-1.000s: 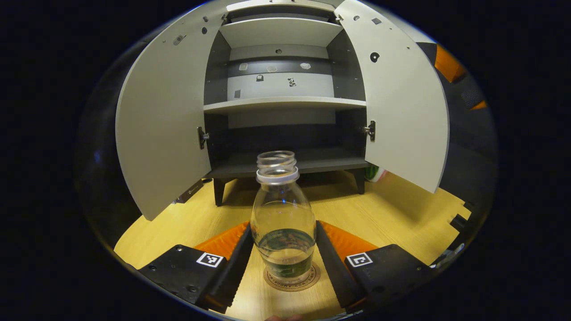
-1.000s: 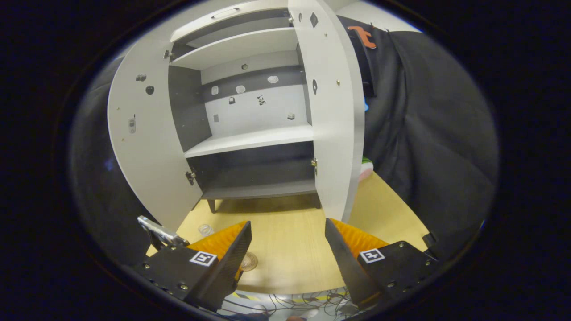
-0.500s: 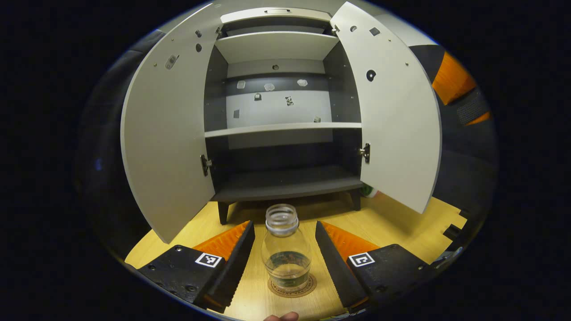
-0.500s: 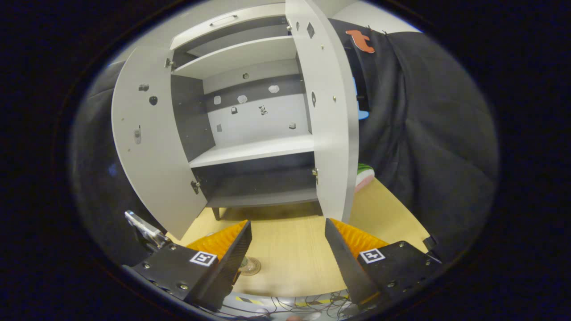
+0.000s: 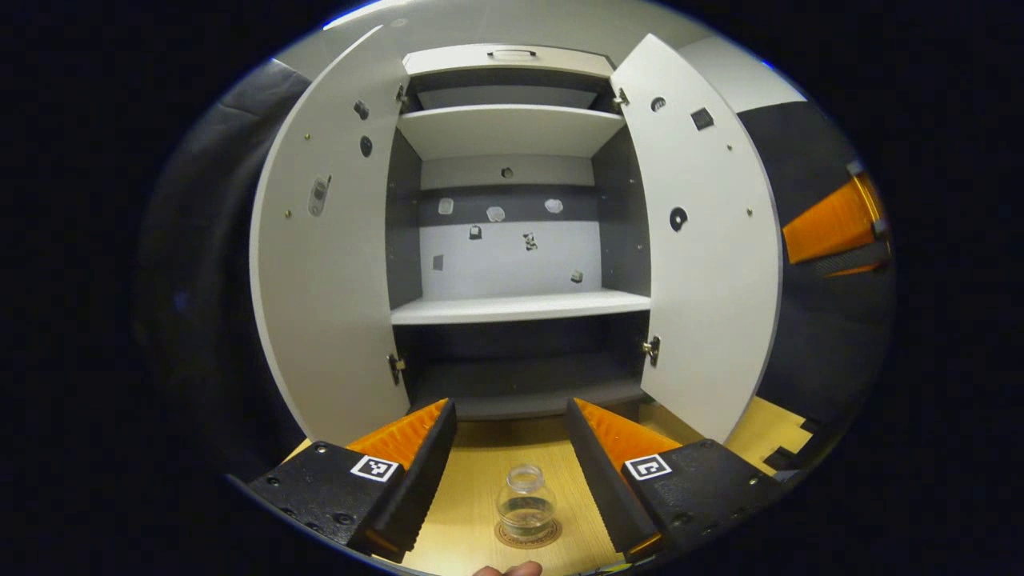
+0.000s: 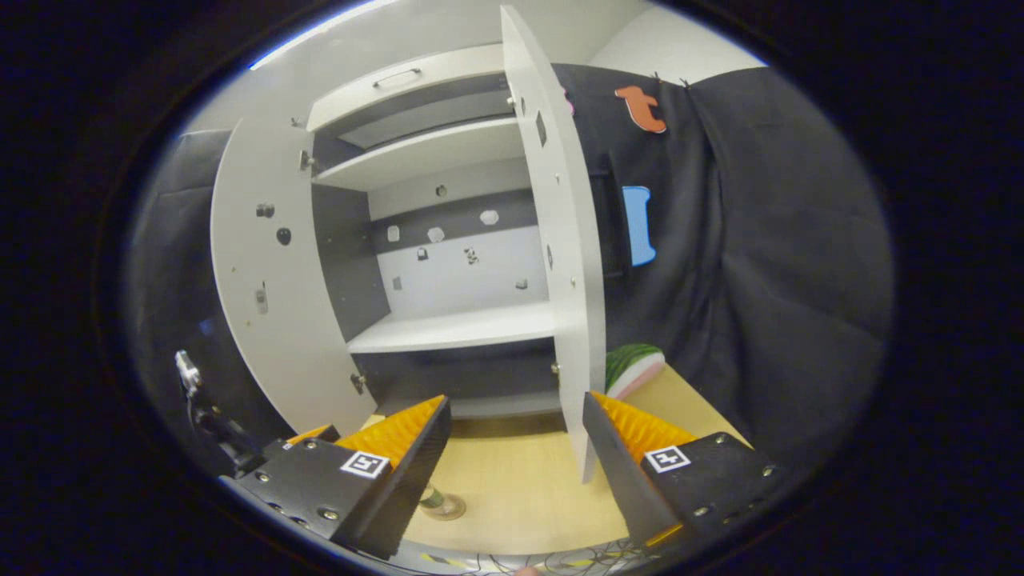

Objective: Grasp the bottle in the cabinet with the left hand and place it on the coaster, then close the right door with the right hand and the left door with the left hand.

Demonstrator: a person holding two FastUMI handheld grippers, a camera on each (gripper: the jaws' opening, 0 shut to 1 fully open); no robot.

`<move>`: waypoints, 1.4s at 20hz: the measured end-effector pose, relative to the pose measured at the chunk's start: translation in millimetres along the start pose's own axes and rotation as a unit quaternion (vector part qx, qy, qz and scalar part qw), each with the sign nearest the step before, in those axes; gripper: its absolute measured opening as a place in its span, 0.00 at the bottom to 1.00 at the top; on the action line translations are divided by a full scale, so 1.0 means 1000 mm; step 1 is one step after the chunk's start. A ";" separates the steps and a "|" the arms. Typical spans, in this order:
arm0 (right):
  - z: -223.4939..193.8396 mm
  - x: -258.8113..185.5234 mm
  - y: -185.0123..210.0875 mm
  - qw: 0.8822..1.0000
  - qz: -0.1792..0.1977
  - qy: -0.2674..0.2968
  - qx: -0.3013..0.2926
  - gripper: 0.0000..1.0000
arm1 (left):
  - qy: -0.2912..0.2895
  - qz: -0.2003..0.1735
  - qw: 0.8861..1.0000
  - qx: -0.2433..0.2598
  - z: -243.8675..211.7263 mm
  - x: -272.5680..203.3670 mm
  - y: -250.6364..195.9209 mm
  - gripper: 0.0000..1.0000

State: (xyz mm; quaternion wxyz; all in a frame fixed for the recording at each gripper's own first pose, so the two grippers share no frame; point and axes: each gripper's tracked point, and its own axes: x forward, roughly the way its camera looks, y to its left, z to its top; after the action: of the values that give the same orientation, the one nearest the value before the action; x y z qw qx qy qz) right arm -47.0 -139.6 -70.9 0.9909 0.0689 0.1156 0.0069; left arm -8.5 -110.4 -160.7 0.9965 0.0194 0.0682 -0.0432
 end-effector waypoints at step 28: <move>0.076 0.069 -0.097 0.998 0.009 -0.053 -0.034 0.98 | -0.006 0.111 0.994 -0.024 0.069 -0.040 0.087 0.87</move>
State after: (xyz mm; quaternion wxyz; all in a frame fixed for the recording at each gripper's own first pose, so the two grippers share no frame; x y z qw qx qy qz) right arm 37.7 -243.5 -26.5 0.9973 0.0368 0.0619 0.0156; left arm -30.7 -23.4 -83.8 0.9958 0.0028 0.0607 0.0689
